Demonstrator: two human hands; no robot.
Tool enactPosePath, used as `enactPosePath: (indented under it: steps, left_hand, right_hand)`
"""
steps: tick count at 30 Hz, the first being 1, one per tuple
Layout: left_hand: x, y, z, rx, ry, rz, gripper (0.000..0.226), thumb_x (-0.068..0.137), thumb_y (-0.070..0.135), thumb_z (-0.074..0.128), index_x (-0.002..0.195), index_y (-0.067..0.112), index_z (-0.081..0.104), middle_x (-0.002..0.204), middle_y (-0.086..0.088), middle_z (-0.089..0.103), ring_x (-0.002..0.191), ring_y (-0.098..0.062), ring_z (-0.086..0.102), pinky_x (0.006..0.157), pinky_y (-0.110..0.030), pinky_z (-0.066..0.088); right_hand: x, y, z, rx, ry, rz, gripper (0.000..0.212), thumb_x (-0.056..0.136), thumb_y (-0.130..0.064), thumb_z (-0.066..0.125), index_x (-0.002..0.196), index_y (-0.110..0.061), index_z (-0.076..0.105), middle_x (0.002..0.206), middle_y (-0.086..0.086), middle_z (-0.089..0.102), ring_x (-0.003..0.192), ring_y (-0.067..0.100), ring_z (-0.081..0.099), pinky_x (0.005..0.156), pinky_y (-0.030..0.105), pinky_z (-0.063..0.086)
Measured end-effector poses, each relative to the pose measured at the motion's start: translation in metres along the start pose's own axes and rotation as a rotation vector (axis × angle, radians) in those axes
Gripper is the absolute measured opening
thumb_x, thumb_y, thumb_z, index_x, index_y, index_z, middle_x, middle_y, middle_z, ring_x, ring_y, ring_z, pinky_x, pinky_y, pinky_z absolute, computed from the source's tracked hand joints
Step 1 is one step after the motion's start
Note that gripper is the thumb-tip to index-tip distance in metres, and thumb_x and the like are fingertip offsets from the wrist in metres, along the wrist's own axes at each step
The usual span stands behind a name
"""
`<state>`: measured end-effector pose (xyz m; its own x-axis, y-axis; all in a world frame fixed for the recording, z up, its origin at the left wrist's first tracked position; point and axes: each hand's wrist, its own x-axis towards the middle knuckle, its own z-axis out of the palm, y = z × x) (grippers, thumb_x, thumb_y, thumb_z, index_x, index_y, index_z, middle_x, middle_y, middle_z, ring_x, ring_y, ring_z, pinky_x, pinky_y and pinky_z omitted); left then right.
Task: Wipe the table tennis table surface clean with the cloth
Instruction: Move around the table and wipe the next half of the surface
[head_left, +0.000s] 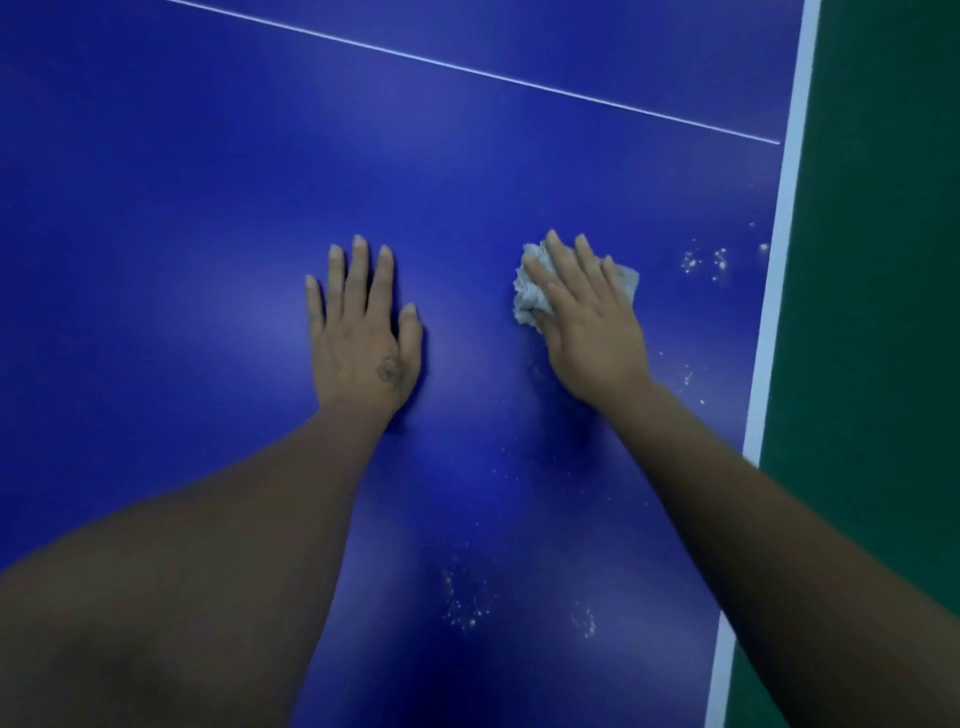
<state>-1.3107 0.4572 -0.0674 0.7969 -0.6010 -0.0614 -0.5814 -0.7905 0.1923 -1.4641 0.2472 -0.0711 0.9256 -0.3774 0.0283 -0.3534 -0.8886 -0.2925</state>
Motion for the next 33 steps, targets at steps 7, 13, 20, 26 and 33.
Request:
enactPosePath:
  steps: [7,13,20,26,33]
  left_hand:
    - [0.005,0.002,0.009,0.049,0.018,-0.032,0.068,0.108,0.051,0.027,0.17,0.023,0.018,0.179,-0.002,0.007,0.165,-0.024,-0.001,0.133,-0.054,0.005]
    - [0.006,0.001,0.012,0.046,0.039,-0.024,0.068,0.109,0.048,0.033,0.17,0.02,0.021,0.178,-0.004,0.011,0.165,-0.025,0.002,0.132,-0.055,0.007]
    - [0.007,0.0,0.015,0.031,0.057,-0.012,0.065,0.11,0.046,0.034,0.169,0.019,0.024,0.178,-0.006,0.013,0.165,-0.027,0.004,0.131,-0.057,0.01]
    - [0.008,0.0,0.015,0.025,0.068,-0.01,0.065,0.11,0.046,0.035,0.169,0.018,0.025,0.178,-0.006,0.014,0.165,-0.027,0.005,0.132,-0.056,0.009]
    - [0.006,-0.001,0.017,0.007,0.077,-0.008,0.063,0.111,0.044,0.035,0.169,0.019,0.025,0.178,-0.006,0.014,0.165,-0.027,0.004,0.132,-0.056,0.007]
  right_hand:
    - [0.086,0.026,-0.003,-0.006,-0.039,-0.04,0.056,0.112,-0.033,0.04,0.167,-0.02,0.034,0.176,0.005,0.026,0.163,0.035,0.018,0.133,0.053,0.008]
    - [0.127,0.062,-0.02,0.037,0.002,0.285,0.063,0.111,-0.051,0.034,0.169,-0.026,0.028,0.177,0.002,0.02,0.164,0.034,0.011,0.132,0.052,0.01]
    - [0.031,-0.012,0.004,0.026,-0.025,-0.134,0.058,0.113,-0.041,0.043,0.167,-0.02,0.034,0.176,0.004,0.025,0.164,0.031,0.019,0.131,0.052,0.018]
    - [0.074,0.041,0.001,0.0,0.06,0.05,0.057,0.113,-0.038,0.044,0.166,-0.019,0.035,0.174,0.007,0.029,0.162,0.037,0.022,0.131,0.056,0.018]
    - [0.105,0.01,0.007,0.004,0.068,0.15,0.06,0.112,-0.044,0.038,0.166,-0.018,0.036,0.174,0.012,0.027,0.161,0.041,0.022,0.131,0.055,0.011]
